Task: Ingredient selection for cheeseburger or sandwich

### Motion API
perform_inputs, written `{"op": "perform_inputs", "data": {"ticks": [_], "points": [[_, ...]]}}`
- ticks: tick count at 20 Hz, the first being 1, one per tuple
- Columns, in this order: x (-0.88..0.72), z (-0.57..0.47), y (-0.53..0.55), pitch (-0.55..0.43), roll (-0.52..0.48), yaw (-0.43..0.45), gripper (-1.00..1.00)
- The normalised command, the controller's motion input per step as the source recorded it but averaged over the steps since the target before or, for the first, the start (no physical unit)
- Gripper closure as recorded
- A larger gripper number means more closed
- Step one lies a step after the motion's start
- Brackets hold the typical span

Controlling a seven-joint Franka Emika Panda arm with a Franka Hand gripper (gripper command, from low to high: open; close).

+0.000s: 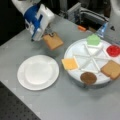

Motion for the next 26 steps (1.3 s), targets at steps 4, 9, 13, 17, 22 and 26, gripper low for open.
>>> {"op": "perform_inputs", "data": {"ticks": [4,9,13,17,22,26], "points": [[0.59,-0.05,-0.32,0.225,-0.131,0.401,1.00],[0.56,0.03,-0.20,0.240,-0.056,0.263,1.00],[0.65,-0.03,-0.21,0.179,-0.038,0.128,1.00],[0.68,-0.15,-0.25,0.156,0.004,0.158,1.00],[0.66,-0.23,-0.26,0.140,0.063,0.178,1.00],[0.60,-0.15,-0.28,0.173,0.044,0.235,1.00]]}}
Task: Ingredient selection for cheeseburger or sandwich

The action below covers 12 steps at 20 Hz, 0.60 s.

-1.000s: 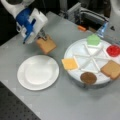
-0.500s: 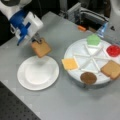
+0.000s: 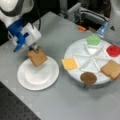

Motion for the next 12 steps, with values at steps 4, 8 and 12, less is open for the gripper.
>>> {"op": "perform_inputs", "data": {"ticks": [4,8,12], "points": [[0.55,-0.14,-0.26,0.172,0.029,0.254,1.00],[0.48,-0.20,-0.17,0.162,0.006,0.223,1.00],[0.44,-0.21,-0.10,0.133,-0.037,0.192,1.00]]}}
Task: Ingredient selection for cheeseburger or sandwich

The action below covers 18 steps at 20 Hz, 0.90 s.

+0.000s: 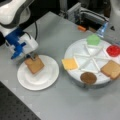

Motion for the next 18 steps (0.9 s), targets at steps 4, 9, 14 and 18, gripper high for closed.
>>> {"op": "perform_inputs", "data": {"ticks": [4,9,14,18], "points": [[0.35,-0.07,-0.10,0.118,-0.026,0.218,1.00],[0.28,-0.01,-0.11,0.119,-0.033,0.237,1.00],[0.25,-0.01,-0.08,0.111,-0.039,0.242,1.00],[0.24,0.01,-0.06,0.109,-0.020,0.247,-1.00]]}}
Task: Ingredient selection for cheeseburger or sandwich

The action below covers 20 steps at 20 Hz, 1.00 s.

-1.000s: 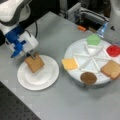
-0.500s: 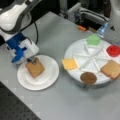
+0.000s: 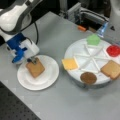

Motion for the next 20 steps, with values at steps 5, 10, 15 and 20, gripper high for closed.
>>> {"op": "perform_inputs", "data": {"ticks": [5,10,15,20], "points": [[0.24,0.03,-0.08,0.109,-0.013,0.255,-1.00],[0.22,0.07,-0.11,0.118,-0.024,0.271,-1.00],[0.20,0.09,-0.09,0.122,-0.017,0.272,-1.00],[0.17,0.11,-0.10,0.132,-0.014,0.260,-1.00]]}}
